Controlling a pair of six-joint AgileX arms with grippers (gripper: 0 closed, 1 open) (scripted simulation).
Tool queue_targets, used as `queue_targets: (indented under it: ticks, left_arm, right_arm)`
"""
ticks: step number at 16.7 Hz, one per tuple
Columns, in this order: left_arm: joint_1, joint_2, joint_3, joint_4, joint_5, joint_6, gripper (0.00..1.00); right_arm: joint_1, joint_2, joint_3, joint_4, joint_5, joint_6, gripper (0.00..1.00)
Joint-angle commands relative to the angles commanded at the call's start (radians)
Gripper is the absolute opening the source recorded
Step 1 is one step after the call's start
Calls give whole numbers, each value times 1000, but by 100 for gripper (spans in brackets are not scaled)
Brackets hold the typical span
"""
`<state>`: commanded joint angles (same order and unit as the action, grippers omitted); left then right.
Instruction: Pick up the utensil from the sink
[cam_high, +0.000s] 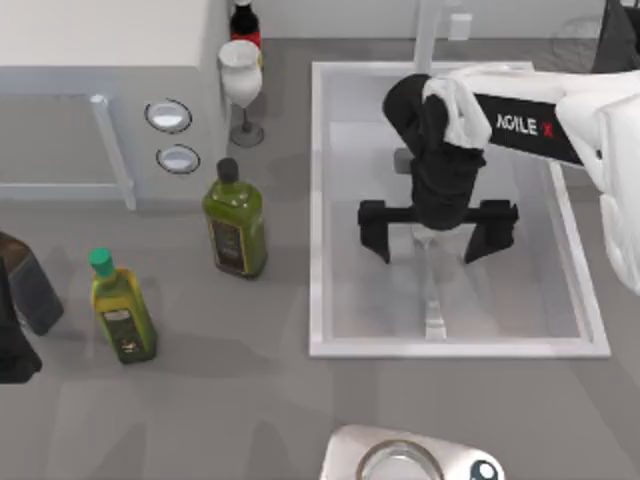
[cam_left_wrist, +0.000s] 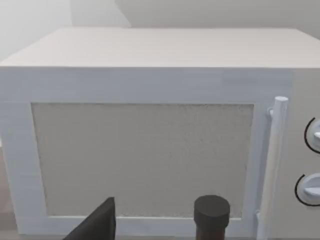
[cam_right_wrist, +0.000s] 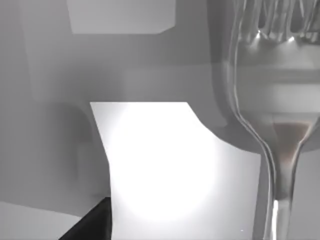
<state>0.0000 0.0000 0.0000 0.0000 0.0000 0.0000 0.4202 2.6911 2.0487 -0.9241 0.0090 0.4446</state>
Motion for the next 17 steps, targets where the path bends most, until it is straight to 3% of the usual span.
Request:
queue_targets:
  ticks: [5, 17]
  left_arm:
    - [0, 0, 0, 0, 0, 0, 100]
    - [0, 0, 0, 0, 0, 0, 100]
  right_arm:
    - [0, 7, -10, 13, 0, 0, 100]
    - [0, 7, -10, 13, 0, 0, 10]
